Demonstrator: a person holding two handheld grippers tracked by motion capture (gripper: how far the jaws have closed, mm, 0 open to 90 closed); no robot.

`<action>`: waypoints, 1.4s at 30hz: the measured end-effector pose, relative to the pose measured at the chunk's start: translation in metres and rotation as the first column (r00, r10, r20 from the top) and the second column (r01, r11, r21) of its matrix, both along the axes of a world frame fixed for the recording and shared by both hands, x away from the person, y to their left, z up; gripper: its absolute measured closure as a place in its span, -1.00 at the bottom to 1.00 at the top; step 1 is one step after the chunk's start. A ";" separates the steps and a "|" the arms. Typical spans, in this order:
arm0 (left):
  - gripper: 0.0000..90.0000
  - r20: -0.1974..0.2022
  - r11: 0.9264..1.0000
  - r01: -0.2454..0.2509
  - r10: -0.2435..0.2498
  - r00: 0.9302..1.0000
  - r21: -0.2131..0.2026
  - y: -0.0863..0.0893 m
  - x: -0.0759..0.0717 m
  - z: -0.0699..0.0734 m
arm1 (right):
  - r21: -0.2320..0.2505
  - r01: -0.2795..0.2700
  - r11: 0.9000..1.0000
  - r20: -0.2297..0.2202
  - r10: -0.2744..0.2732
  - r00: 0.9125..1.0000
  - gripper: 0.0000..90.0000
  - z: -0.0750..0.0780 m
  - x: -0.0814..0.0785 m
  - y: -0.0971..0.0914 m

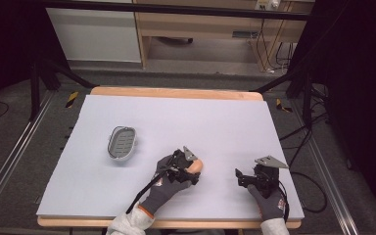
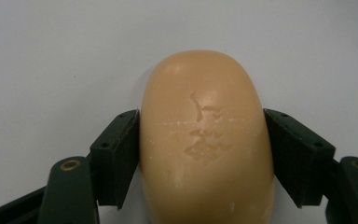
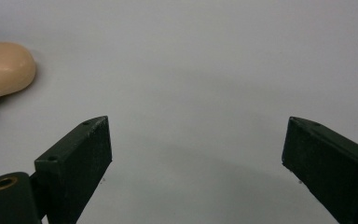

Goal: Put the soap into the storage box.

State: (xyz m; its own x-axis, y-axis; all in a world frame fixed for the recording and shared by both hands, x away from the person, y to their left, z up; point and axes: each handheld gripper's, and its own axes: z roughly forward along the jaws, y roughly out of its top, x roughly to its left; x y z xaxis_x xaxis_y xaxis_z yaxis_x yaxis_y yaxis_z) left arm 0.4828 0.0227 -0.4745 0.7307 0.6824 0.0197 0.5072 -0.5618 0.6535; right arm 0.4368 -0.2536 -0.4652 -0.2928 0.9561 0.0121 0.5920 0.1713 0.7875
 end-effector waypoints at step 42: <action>-0.30 0.017 0.998 -0.022 0.023 1.000 -0.056 0.045 -0.010 0.042 | 0.000 0.002 1.000 -0.004 -0.002 1.000 -0.83 0.000 0.000 0.000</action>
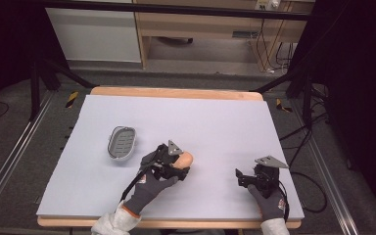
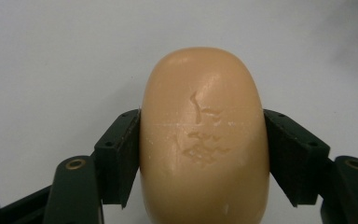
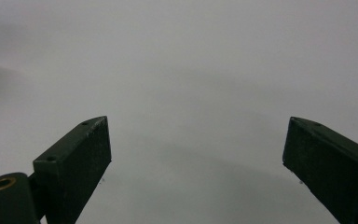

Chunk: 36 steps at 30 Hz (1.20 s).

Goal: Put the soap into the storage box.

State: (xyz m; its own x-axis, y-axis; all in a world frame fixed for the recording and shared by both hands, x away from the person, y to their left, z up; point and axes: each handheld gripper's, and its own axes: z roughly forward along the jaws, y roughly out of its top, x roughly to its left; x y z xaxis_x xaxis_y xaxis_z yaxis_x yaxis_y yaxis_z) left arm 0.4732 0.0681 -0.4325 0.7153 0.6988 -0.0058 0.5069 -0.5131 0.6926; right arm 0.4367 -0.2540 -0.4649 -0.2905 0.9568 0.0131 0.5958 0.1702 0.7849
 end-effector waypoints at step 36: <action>-0.30 0.033 0.984 -0.131 0.136 0.990 -0.123 0.096 -0.014 0.030 | -0.010 -0.006 1.000 0.003 0.006 1.000 -0.83 -0.001 -0.001 0.001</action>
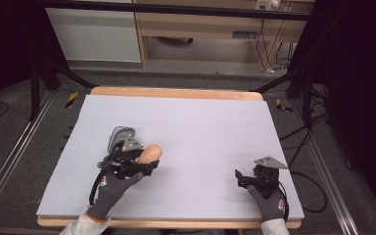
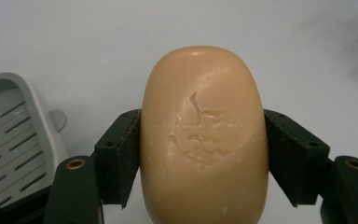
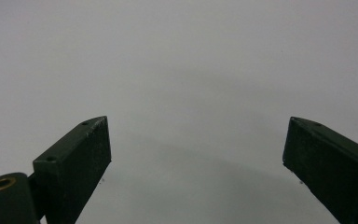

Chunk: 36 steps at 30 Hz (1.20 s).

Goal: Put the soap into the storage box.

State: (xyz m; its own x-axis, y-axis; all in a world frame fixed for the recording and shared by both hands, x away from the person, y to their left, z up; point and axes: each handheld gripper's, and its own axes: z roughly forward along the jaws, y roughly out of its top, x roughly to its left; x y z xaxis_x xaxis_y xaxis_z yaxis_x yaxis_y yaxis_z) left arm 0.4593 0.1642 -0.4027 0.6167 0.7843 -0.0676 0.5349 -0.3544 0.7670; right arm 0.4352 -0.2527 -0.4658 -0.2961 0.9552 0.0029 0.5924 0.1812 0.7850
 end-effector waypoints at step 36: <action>-0.30 0.021 0.979 -0.201 0.202 0.979 -0.037 0.063 0.047 0.015 | 0.004 0.002 1.000 -0.007 -0.002 1.000 -0.83 -0.001 0.002 0.001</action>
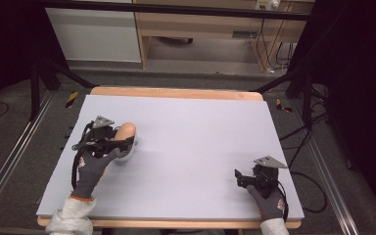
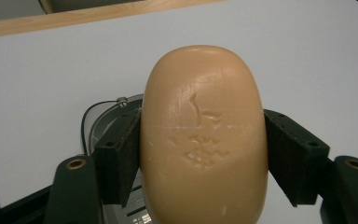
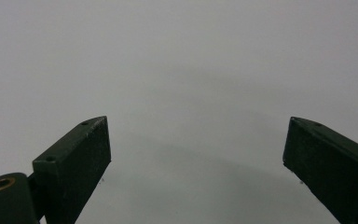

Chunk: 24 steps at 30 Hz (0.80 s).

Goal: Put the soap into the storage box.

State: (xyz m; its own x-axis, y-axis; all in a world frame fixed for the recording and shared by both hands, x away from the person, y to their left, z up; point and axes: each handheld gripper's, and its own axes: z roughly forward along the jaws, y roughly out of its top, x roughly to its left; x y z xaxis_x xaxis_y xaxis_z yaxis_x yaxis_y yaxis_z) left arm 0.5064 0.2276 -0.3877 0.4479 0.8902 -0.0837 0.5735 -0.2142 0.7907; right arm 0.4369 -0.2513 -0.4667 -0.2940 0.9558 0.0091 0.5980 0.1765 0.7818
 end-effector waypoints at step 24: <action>-0.30 -0.062 0.998 -0.051 0.054 0.997 0.047 0.010 0.019 -0.028 | -0.009 -0.003 1.000 -0.002 0.003 1.000 -0.83 -0.001 0.000 0.002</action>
State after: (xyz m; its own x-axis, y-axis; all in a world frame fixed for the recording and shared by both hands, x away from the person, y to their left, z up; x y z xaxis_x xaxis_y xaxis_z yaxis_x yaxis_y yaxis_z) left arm 0.5257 0.2378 -0.4162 0.3952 0.9160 -0.0691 0.6334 -0.2173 0.7427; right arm 0.4371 -0.2498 -0.4676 -0.2965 0.9550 0.0012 0.5987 0.1849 0.7793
